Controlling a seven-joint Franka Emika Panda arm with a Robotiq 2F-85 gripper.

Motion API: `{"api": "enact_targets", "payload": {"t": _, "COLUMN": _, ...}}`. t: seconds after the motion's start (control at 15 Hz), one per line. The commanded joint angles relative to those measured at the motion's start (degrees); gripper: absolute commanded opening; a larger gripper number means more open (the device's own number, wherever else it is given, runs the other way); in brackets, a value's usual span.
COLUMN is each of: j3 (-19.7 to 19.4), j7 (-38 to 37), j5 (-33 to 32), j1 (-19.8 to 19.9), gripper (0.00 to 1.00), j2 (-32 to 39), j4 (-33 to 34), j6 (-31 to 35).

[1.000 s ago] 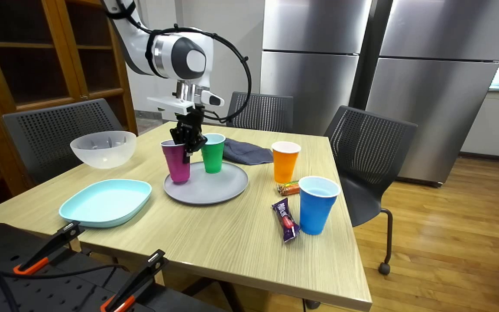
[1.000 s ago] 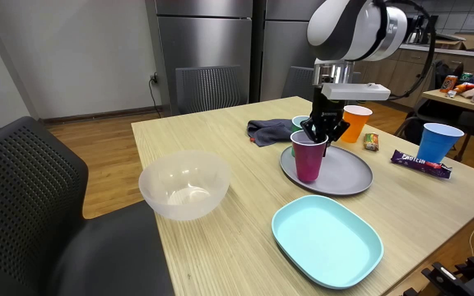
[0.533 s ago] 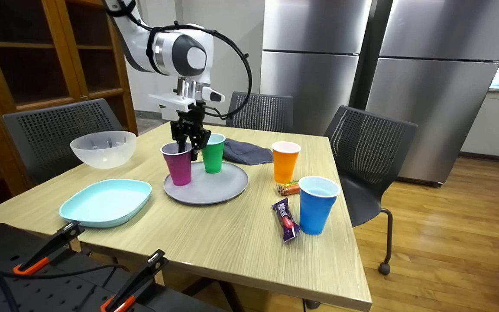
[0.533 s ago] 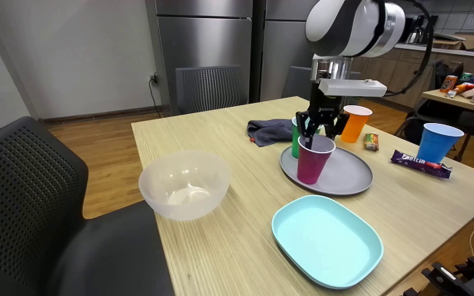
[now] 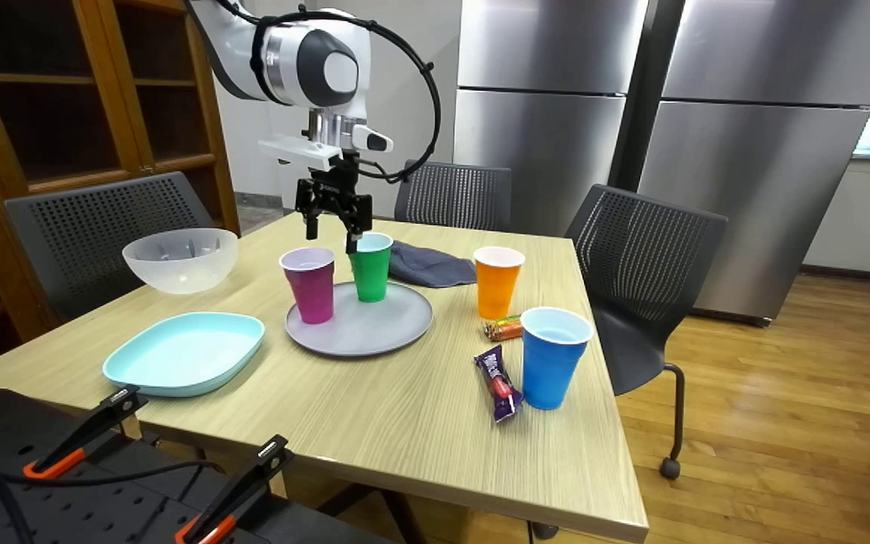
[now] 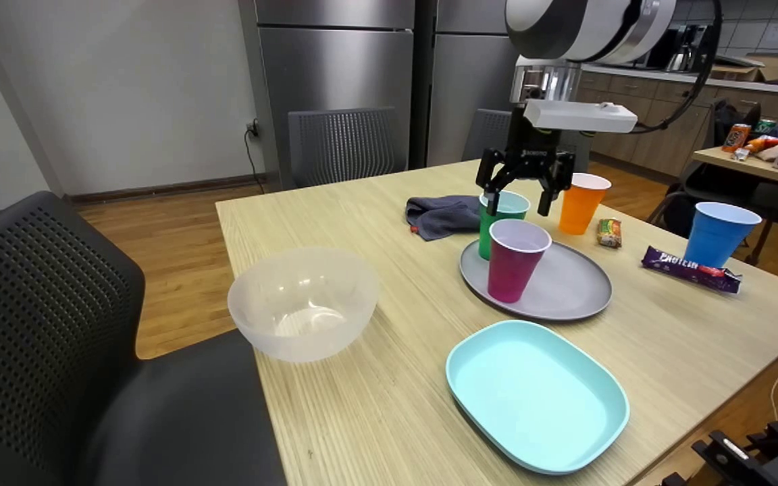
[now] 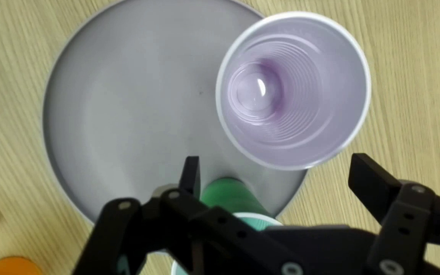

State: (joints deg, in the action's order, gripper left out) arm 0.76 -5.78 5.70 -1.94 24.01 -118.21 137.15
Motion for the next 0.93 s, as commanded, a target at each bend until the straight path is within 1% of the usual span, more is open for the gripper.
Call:
{"api": "enact_targets", "payload": {"t": 0.0, "j3": -0.28, "j7": 0.59, "j5": -0.86, "j1": 0.25, "gripper": 1.00, "j2": -3.07, "j4": -1.32, "j6": 0.14}}
{"api": "enact_targets", "payload": {"t": 0.27, "j3": -2.14, "j7": 2.21, "j5": -5.62, "j1": 0.40, "gripper": 1.00, "j2": -4.08, "j4": -0.62, "j6": -0.57}}
{"api": "enact_targets", "payload": {"t": 0.47, "j3": -4.37, "j7": 2.98, "j5": -12.59, "j1": 0.20, "gripper": 1.00, "j2": -4.37, "j4": 0.04, "j6": -1.45}}
{"api": "enact_targets", "payload": {"t": 0.53, "j3": -5.21, "j7": 1.93, "j5": -14.94, "j1": -0.13, "gripper": 1.00, "j2": -4.09, "j4": 0.41, "j6": -1.15}}
{"api": "enact_targets", "payload": {"t": 0.6, "j3": -5.89, "j7": 2.56, "j5": -16.51, "j1": 0.39, "gripper": 1.00, "j2": -6.43, "j4": -1.24, "j6": -1.51}}
{"api": "enact_targets", "payload": {"t": 0.67, "j3": -5.99, "j7": 2.69, "j5": -16.92, "j1": 0.71, "gripper": 1.00, "j2": -6.57, "j4": -1.10, "j6": -1.57}}
{"api": "enact_targets", "payload": {"t": 0.73, "j3": -5.20, "j7": 1.26, "j5": -15.22, "j1": 0.65, "gripper": 1.00, "j2": -3.56, "j4": 0.19, "j6": -0.20}}
{"api": "enact_targets", "payload": {"t": 0.87, "j3": -5.70, "j7": 1.57, "j5": -15.97, "j1": 1.00, "gripper": 1.00, "j2": -4.45, "j4": 0.08, "j6": -0.34}}
